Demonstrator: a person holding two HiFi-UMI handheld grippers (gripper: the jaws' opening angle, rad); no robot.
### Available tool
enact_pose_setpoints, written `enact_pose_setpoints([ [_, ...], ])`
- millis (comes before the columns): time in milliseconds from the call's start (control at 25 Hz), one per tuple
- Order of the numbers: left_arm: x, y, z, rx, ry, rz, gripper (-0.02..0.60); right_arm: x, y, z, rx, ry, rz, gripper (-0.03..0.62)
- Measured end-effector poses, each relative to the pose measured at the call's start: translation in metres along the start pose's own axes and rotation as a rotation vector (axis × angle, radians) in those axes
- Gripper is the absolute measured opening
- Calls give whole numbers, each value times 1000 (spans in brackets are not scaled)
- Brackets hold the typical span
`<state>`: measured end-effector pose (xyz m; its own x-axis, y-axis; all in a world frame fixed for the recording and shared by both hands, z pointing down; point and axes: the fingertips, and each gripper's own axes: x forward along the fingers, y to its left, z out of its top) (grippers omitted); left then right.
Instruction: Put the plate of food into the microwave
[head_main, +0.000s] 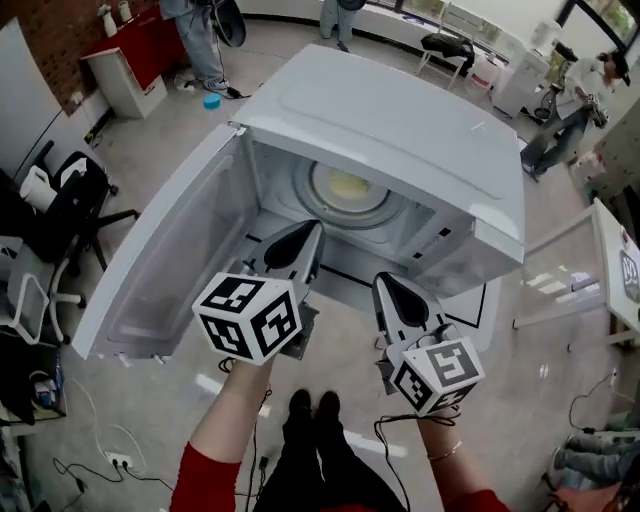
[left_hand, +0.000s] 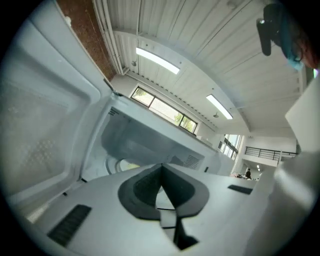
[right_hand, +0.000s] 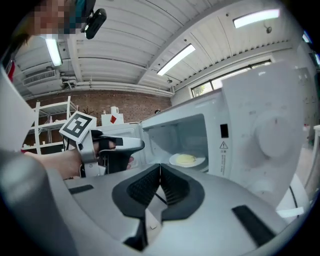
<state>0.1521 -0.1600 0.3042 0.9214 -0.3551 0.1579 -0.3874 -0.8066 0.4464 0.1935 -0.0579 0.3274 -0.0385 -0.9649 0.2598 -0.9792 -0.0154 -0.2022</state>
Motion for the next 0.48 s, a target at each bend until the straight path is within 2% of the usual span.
enact_pose_setpoints([
  [160, -37, -35, -11, 22, 26, -45, 8, -35, 9, 4, 2, -32, 12, 15],
  [280, -64, -56, -18, 62, 48, -34, 8, -63, 15, 7, 31, -51, 3, 14],
  [480, -103, -74, -24, 57, 65, -37, 8, -94, 36, 11, 22, -65, -10, 14],
])
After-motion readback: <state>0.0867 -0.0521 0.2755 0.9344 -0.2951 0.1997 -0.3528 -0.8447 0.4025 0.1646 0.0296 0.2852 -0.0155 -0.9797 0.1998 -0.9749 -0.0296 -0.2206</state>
